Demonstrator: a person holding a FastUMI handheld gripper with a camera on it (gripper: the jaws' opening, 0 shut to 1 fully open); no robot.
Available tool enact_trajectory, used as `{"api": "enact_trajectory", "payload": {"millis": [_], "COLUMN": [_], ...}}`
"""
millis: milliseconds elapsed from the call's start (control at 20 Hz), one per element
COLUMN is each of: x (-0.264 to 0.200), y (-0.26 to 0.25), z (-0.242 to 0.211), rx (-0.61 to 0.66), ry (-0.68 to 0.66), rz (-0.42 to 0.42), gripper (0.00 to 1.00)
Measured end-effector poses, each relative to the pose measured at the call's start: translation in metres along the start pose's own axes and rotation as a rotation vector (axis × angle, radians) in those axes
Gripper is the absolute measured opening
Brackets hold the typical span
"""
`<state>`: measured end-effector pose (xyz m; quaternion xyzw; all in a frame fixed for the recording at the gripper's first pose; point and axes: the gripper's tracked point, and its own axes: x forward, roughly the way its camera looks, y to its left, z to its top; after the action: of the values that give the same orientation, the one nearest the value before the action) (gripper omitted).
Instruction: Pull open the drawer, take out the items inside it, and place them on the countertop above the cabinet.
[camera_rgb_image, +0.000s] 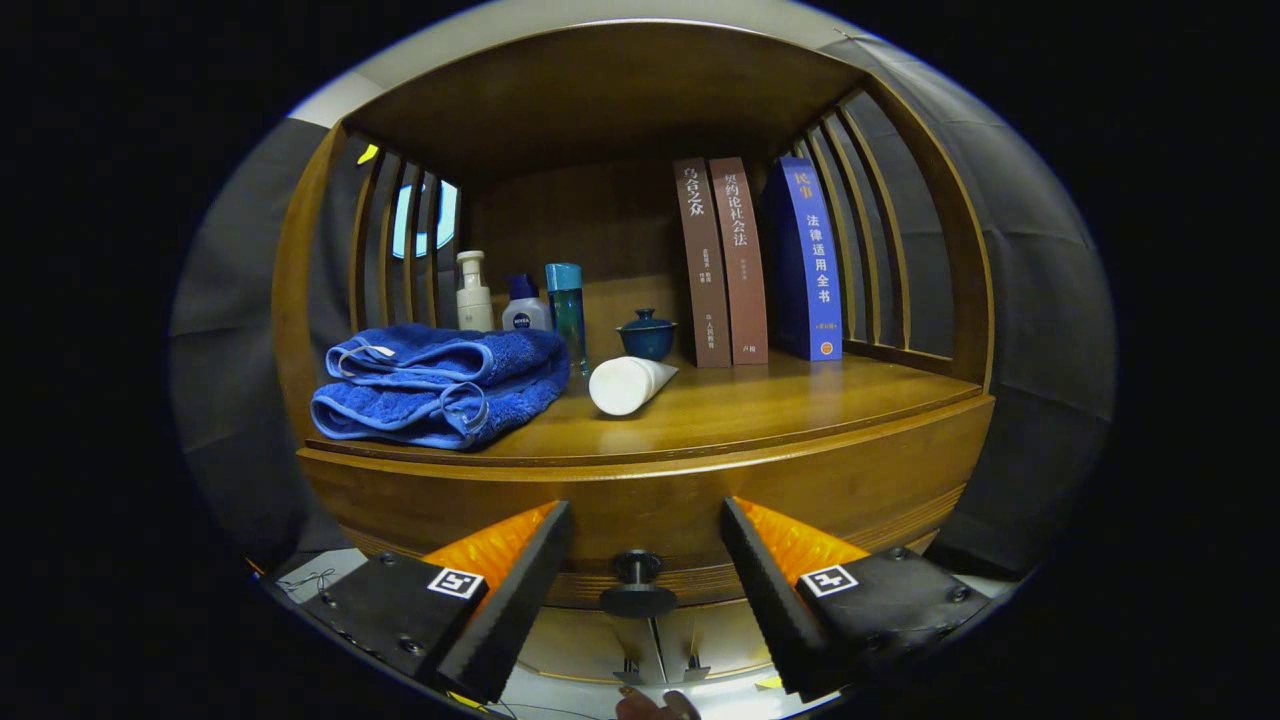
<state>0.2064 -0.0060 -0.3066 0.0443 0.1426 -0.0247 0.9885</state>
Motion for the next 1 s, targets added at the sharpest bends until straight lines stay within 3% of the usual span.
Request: {"api": "enact_trajectory", "payload": {"millis": [450,1000], "x": [-0.008,-0.107], "y": [0.000,0.020], "z": [0.004,0.124], "rx": [-0.013,-0.058], "ry": [0.007,-0.135], "rz": [0.003,0.034], "gripper": [0.99,0.98]}}
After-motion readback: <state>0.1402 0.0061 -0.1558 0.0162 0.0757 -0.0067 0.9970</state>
